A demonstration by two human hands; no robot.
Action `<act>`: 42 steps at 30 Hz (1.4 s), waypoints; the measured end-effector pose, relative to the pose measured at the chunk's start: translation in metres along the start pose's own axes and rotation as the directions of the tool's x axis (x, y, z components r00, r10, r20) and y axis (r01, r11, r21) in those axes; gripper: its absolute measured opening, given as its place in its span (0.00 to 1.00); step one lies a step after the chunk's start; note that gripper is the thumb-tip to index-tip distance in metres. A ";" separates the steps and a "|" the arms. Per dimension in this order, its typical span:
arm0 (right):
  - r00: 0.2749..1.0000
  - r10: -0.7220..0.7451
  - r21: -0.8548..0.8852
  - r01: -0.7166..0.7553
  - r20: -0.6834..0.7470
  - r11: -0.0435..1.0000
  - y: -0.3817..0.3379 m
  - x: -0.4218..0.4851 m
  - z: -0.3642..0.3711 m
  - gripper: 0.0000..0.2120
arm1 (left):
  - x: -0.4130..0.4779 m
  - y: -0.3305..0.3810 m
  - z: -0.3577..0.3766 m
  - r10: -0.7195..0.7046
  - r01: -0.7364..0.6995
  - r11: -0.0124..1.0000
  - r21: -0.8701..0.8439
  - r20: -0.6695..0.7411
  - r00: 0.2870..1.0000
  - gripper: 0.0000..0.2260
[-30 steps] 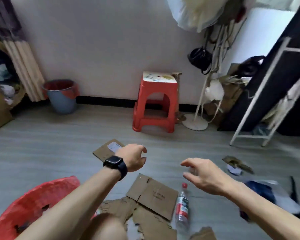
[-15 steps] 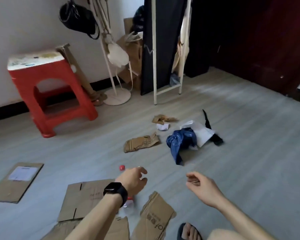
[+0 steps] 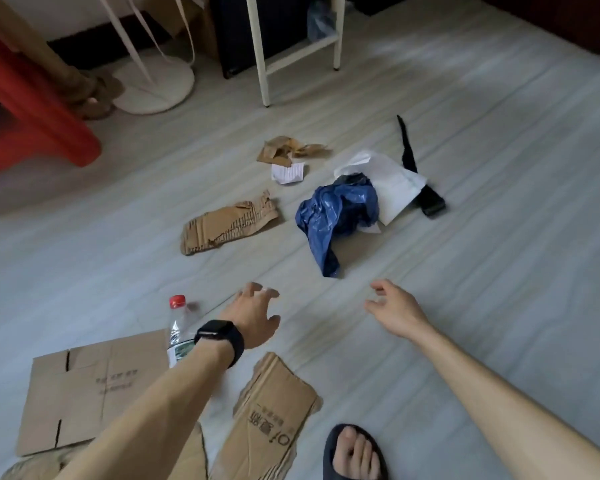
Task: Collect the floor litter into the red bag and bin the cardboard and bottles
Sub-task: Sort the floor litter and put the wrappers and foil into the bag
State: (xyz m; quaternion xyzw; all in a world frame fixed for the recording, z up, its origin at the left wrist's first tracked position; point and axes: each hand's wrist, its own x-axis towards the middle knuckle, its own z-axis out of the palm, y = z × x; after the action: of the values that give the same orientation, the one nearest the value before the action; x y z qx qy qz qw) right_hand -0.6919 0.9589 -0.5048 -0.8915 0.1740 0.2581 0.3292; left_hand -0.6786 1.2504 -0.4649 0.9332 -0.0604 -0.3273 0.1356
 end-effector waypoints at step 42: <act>0.919 -0.361 -0.292 0.306 -0.157 0.906 -0.002 0.012 0.112 0.03 | 0.032 -0.074 -0.020 0.028 0.064 0.978 0.201 -0.428 0.904 0.40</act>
State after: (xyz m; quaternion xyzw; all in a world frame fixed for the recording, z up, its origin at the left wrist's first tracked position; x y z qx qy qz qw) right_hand -0.7203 1.0346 -0.5836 -0.9656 0.0160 0.1242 0.2279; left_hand -0.6397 1.3185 -0.4905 0.9918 -0.0547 -0.1075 0.0432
